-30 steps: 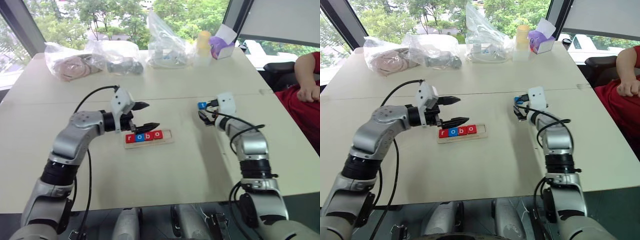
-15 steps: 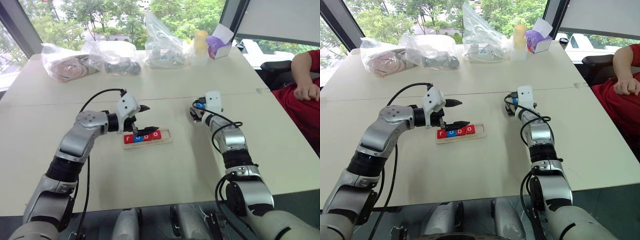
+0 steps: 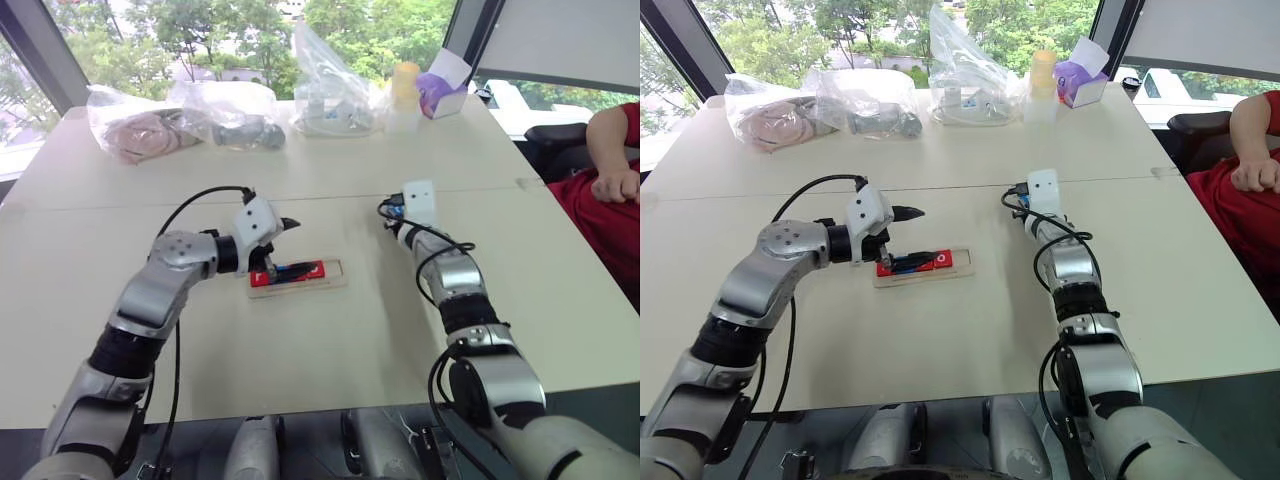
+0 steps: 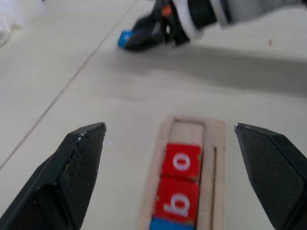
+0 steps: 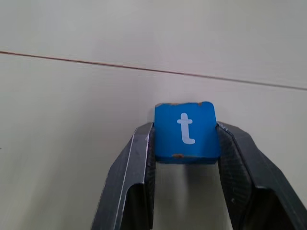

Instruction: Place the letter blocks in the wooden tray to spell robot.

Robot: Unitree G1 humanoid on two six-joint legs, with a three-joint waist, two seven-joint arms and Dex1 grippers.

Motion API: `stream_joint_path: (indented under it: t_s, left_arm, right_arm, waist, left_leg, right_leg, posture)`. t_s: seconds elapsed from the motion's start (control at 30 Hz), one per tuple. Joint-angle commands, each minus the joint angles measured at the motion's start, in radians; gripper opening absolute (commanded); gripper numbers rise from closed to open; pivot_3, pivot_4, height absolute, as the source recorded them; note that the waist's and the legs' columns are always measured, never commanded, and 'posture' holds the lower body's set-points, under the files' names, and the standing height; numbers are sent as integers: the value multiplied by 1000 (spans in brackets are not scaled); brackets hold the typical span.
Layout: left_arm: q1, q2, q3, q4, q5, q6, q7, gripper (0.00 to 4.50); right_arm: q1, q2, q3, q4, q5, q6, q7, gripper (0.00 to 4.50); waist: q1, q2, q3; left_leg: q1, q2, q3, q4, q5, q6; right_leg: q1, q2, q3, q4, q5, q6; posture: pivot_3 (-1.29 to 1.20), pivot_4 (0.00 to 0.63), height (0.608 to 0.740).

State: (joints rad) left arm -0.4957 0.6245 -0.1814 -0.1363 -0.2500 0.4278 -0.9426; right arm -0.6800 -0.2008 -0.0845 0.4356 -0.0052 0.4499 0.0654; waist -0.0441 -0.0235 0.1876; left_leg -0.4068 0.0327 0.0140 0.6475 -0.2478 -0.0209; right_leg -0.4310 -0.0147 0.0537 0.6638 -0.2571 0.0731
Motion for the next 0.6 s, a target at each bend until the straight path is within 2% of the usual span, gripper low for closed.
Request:
stream_joint_path:
  t_s: [0.03, 0.17, 0.23, 0.4, 0.43, 0.6]
  left_arm:
    - [39, 33, 36, -90, -42, 14, -36, 4500]
    - [78, 58, 62, -173, -97, 59, -58, 4500]
    - [89, 65, 66, -204, -123, 87, -65, 4500]
    - [66, 49, 53, -174, -120, 89, -53, 4500]
    - [58, 42, 49, -160, -117, 85, -53, 4500]
    - [35, 11, 51, -110, -120, 75, -60, 4500]
  right_arm:
    - [182, 28, 4, -490, 18, 229, -27, 1182]
    - [387, 89, 15, -894, 32, 507, -62, 1182]
    - [458, 133, 19, -1025, 40, 622, -80, 1182]
    - [486, 222, -10, -1052, 46, 737, -110, 1182]
    - [484, 244, -24, -1050, 50, 759, -115, 1682]
    - [463, 185, -19, -1069, 68, 796, -59, 4162]
  waist:
    - [3, 0, 0]
    - [0, 0, 0]
    - [0, 0, 0]
    - [0, 0, 0]
    - [0, 0, 0]
    - [0, 0, 0]
  left_leg:
    - [-2, 0, -1, -1, 0, 0]
    - [-3, 1, -6, 0, 0, 0]
    - [-3, 0, -6, 0, 0, 0]
    - [1, 0, -7, 2, 1, -2]
    - [2, 0, -7, 2, 1, -2]
    - [0, 0, -7, 2, 1, -2]
  right_leg:
    - [-2, 0, -1, 0, 0, 0]
    - [-3, 0, -1, 0, -1, 0]
    - [-3, 0, -1, 0, 0, 0]
    - [1, 2, -1, 0, -2, -5]
    - [2, 2, -1, 0, -2, -5]
    - [2, 1, -1, -2, -1, -4]
  posture:
    - [0, 150, 740]
    - [0, 150, 740]
    - [0, 150, 740]
    - [0, 150, 740]
    - [0, 150, 740]
    - [0, 150, 740]
